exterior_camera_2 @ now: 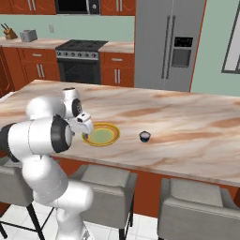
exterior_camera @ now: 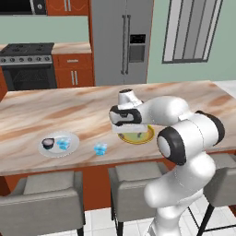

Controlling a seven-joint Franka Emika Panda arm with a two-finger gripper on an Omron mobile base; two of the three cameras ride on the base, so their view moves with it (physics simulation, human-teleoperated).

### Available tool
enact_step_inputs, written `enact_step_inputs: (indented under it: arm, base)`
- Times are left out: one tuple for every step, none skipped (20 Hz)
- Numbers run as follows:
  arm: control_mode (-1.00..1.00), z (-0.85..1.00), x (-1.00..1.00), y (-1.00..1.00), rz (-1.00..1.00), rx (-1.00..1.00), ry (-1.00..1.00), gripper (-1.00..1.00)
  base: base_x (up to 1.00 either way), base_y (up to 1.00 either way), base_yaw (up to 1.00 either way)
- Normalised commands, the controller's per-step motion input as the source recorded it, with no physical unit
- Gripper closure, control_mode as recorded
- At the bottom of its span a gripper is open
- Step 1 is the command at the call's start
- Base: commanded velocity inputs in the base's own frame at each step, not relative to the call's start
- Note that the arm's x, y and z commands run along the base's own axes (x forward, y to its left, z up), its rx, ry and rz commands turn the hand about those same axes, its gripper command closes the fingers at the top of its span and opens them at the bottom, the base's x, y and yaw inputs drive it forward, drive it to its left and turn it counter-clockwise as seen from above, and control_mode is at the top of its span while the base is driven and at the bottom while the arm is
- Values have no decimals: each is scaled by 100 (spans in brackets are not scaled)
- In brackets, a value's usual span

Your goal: Place two yogurt containers on each plate.

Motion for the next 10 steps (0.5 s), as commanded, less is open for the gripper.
enact_step_inputs:
  arm:
    - [-100, -33, 27, 100, -33, -30, 18, -100]
    - [-100, -33, 21, 100, -30, -23, 13, -100]
    - [-100, -19, 22, 94, -24, -7, 11, -100]
    - [-100, -12, 21, 78, -21, 0, 6, -100]
    - [-100, -7, 20, 55, -13, 0, 2, -100]
    - [-100, -1, 17, 39, -9, 10, 0, -100]
    - [-100, -5, 15, 38, -9, 15, 0, -100]
    - [-100, -9, 13, 37, -9, 19, 0, -100]
    - [-100, -13, 12, 36, -9, 23, 0, -100]
    - [-100, -20, 9, 36, -9, 23, 0, -100]
  base:
    - [0, 0, 0]
    - [0, 0, 0]
    - [0, 0, 0]
    - [0, 0, 0]
    - [0, 0, 0]
    - [0, 0, 0]
    - [0, 0, 0]
    - [0, 0, 0]
    - [0, 0, 0]
    - [0, 0, 0]
